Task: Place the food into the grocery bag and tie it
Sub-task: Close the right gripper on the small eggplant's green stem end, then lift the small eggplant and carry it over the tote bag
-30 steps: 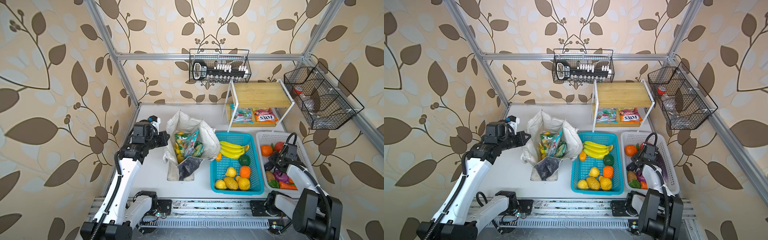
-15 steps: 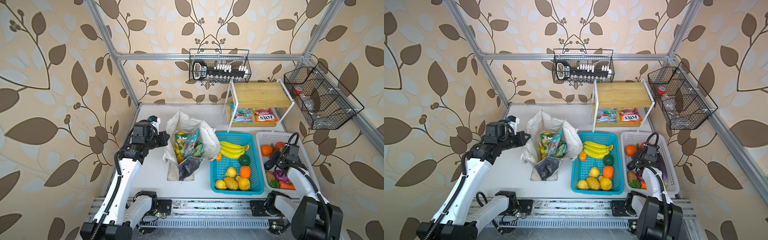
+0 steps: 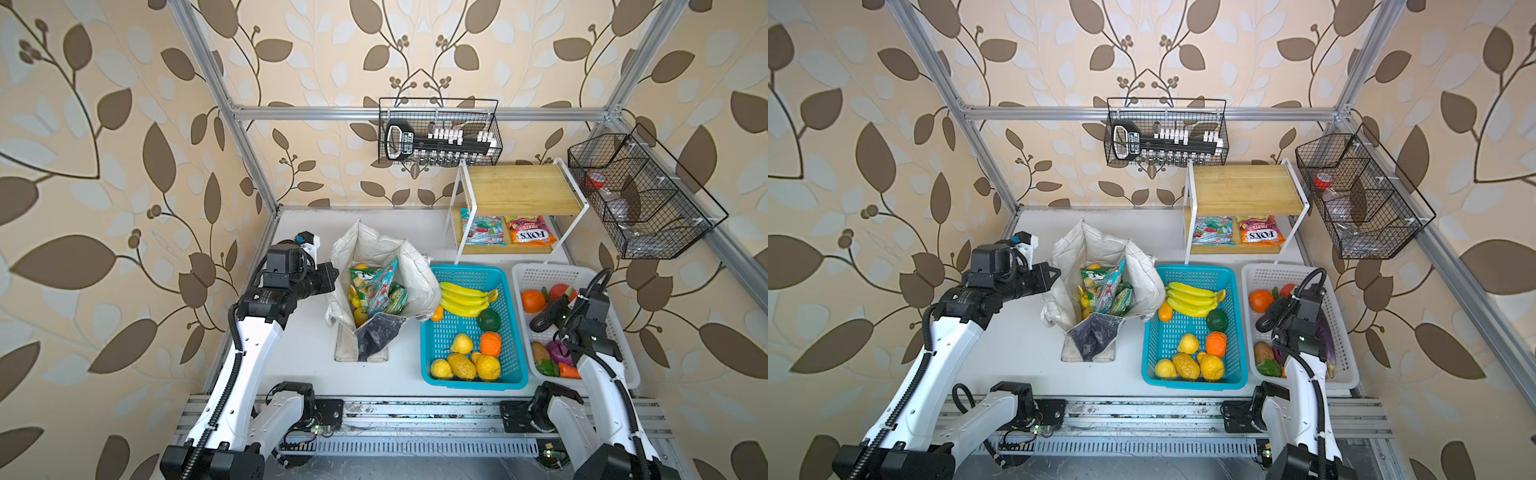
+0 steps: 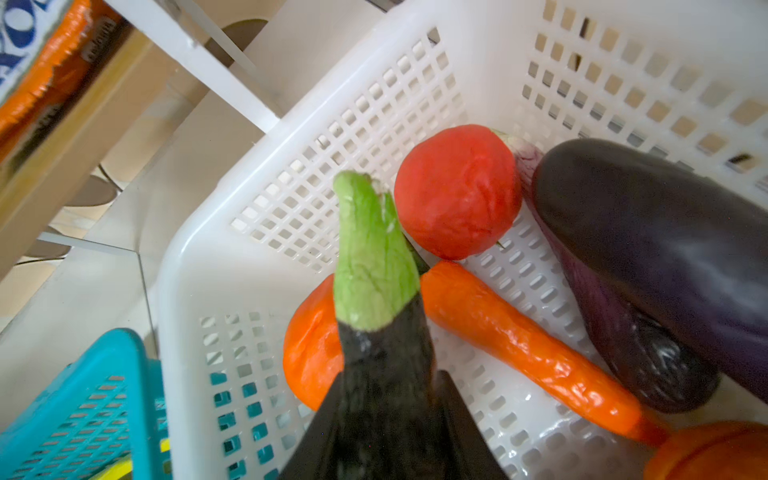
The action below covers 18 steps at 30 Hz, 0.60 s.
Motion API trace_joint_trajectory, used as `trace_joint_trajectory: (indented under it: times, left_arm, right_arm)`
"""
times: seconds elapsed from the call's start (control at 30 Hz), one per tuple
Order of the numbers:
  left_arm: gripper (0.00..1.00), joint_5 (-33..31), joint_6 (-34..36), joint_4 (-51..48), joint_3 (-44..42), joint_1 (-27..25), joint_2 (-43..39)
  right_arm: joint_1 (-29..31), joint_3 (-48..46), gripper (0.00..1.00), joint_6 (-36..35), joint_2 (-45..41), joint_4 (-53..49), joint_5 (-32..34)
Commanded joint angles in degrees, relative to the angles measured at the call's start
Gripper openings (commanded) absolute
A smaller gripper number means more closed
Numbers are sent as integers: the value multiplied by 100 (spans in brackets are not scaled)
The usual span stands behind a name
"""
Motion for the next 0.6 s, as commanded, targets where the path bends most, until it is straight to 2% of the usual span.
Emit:
trace_joint_trajectory:
  times: [0.0, 0.37, 0.57]
  left_arm:
    - [0, 47, 145, 58, 213, -60, -139]
    - [0, 65, 123, 83, 207, -57, -59]
    - [0, 82, 126, 99, 190, -56, -23]
  right_arm:
    - [-16, 236, 26, -89, -301, -206, -8]
    - [11, 326, 24, -231, -1445, -201, -170]
    - [235, 486, 25, 127, -1851, 53, -582]
